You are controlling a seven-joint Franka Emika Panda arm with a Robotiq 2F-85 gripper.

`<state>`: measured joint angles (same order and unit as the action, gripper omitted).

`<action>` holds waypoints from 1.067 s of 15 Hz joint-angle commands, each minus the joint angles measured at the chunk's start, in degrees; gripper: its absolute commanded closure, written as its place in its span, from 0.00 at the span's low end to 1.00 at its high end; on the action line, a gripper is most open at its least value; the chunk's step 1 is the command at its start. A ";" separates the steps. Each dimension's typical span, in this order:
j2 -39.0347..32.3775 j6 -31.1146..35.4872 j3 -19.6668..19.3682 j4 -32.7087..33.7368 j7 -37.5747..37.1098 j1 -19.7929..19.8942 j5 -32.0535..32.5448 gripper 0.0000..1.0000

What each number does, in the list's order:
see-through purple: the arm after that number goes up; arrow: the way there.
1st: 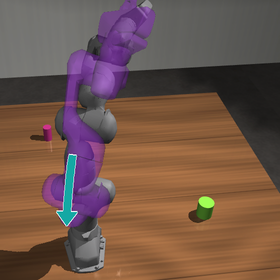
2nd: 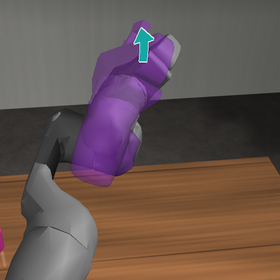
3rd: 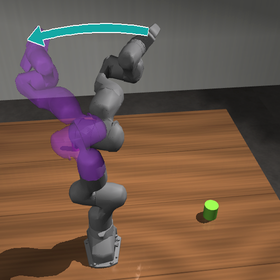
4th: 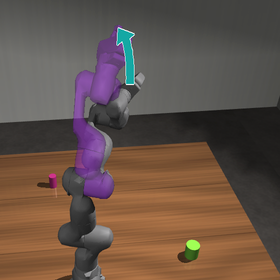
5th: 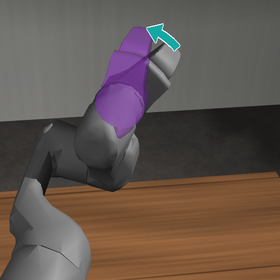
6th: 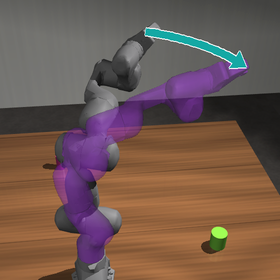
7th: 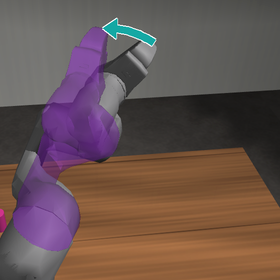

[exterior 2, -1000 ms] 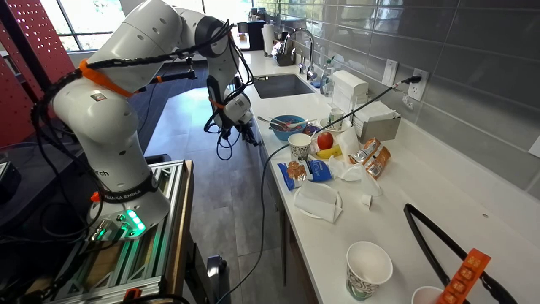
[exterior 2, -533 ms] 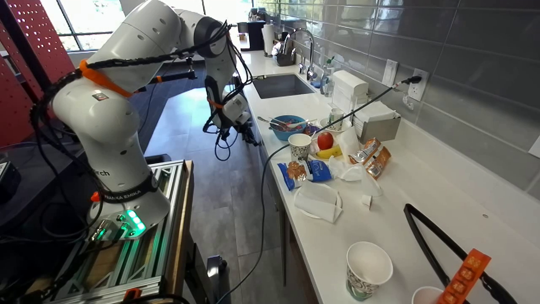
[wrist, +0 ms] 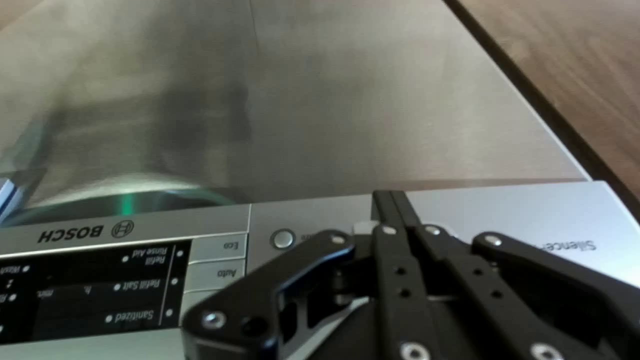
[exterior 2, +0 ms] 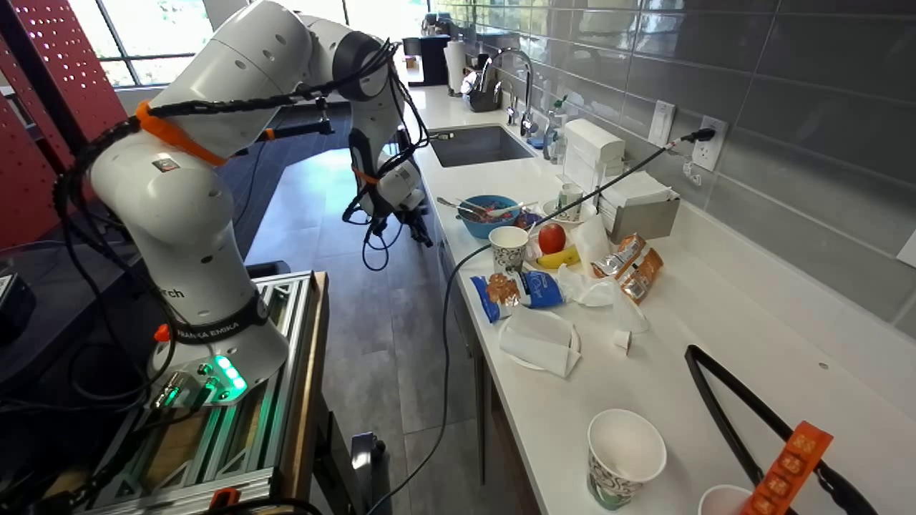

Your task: Press a button on the dishwasher

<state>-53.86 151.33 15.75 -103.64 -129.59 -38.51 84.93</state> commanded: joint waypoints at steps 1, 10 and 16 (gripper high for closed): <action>-0.28 7.55 3.91 -3.61 8.74 5.99 -5.24 1.00; 8.17 13.46 13.10 -19.35 26.55 16.81 -19.23 1.00; 24.15 11.70 21.83 -33.89 24.29 26.84 -22.15 0.60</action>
<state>-39.77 164.07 33.33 -128.22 -105.16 -16.94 67.12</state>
